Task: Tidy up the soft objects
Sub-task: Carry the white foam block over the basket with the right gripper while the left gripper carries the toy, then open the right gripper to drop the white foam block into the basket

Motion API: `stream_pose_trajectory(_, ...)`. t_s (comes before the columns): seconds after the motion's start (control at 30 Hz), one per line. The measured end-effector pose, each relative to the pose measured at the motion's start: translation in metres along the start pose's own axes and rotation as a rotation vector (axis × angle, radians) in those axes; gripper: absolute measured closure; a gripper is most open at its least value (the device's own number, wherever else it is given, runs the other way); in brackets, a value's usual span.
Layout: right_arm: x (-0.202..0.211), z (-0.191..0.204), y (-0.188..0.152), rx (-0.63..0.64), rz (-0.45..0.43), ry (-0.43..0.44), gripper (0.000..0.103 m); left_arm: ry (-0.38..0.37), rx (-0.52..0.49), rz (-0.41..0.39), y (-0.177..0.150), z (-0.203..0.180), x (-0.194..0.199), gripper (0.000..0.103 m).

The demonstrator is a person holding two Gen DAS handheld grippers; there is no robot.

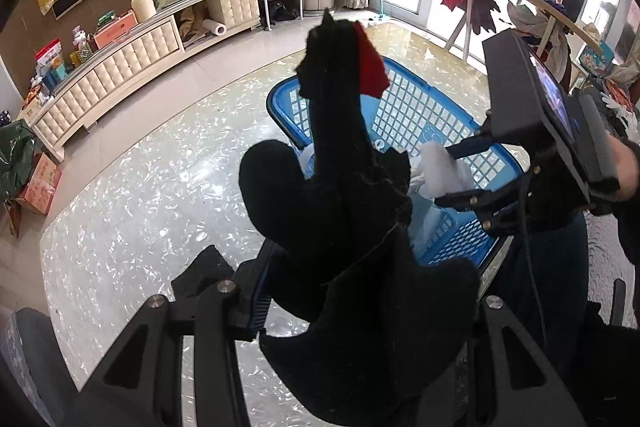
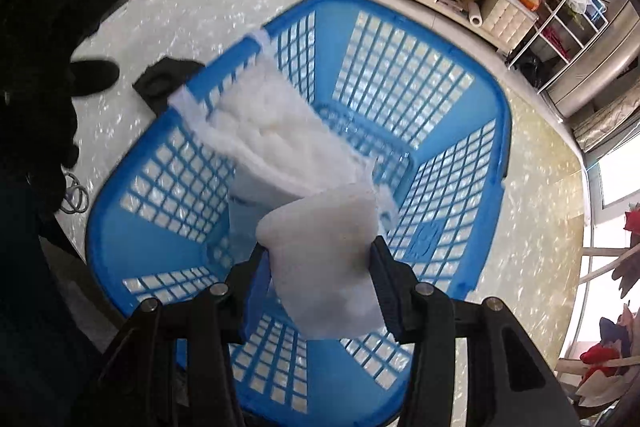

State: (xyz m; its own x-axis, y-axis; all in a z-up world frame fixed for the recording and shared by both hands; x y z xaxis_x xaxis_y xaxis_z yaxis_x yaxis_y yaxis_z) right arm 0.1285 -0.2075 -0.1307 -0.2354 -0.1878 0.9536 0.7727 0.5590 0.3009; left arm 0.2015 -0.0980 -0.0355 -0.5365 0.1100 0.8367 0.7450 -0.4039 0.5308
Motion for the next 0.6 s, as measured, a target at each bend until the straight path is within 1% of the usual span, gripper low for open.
stream_pose_trajectory(0.13, 0.001, 0.004, 0.001, -0.011, -0.013, -0.01, 0.05, -0.001, -0.006, 0.004, -0.001, -0.004, -0.001, 0.06)
stream_pose_trajectory(0.2, 0.002, 0.001, -0.001, -0.022, -0.02, -0.019, 0.05, -0.001, -0.012, 0.007, -0.002, -0.005, -0.002, 0.06)
stream_pose_trajectory(0.33, 0.005, 0.002, -0.005, -0.051, -0.039, -0.049, 0.046, 0.007, -0.026, 0.012, -0.001, -0.006, -0.002, 0.06)
stream_pose_trajectory(0.37, 0.007, 0.003, -0.005, -0.06, -0.048, -0.05, 0.042, 0.007, -0.028, 0.012, -0.001, -0.006, -0.002, 0.06)
stream_pose_trajectory(0.4, 0.007, 0.003, -0.006, -0.069, -0.055, -0.057, 0.033, 0.007, -0.031, 0.009, 0.001, -0.006, -0.001, 0.06)
stream_pose_trajectory(0.43, 0.008, 0.003, -0.008, -0.077, -0.062, -0.068, 0.028, 0.006, -0.033, 0.007, 0.002, -0.006, -0.001, 0.06)
stream_pose_trajectory(0.47, 0.008, 0.003, -0.008, -0.083, -0.065, -0.079, 0.02, 0.004, -0.035, 0.007, 0.002, -0.006, 0.0, 0.06)
stream_pose_trajectory(0.57, 0.013, 0.003, -0.012, -0.105, -0.091, -0.123, 0.006, 0.002, -0.043, 0.008, 0.004, -0.009, 0.0, 0.06)
stream_pose_trajectory(0.6, 0.016, 0.003, -0.013, -0.112, -0.108, -0.137, 0.004, 0.002, -0.044, 0.009, 0.004, -0.01, 0.0, 0.06)
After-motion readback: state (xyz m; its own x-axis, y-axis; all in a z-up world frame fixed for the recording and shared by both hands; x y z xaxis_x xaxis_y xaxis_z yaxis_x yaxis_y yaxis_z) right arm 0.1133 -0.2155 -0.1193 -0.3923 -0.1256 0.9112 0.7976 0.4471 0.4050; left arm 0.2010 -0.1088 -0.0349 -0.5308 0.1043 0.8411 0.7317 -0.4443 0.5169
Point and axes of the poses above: each gripper's, at about its wrist camera, not at the fingertips, and x roughly against the way its jaws point, z to its left, y to its top, the point moved 5 cm from there along -x, roughly the way its jaws point, and after that the axes turned 10 degrees about y, right-handed, at the moved point
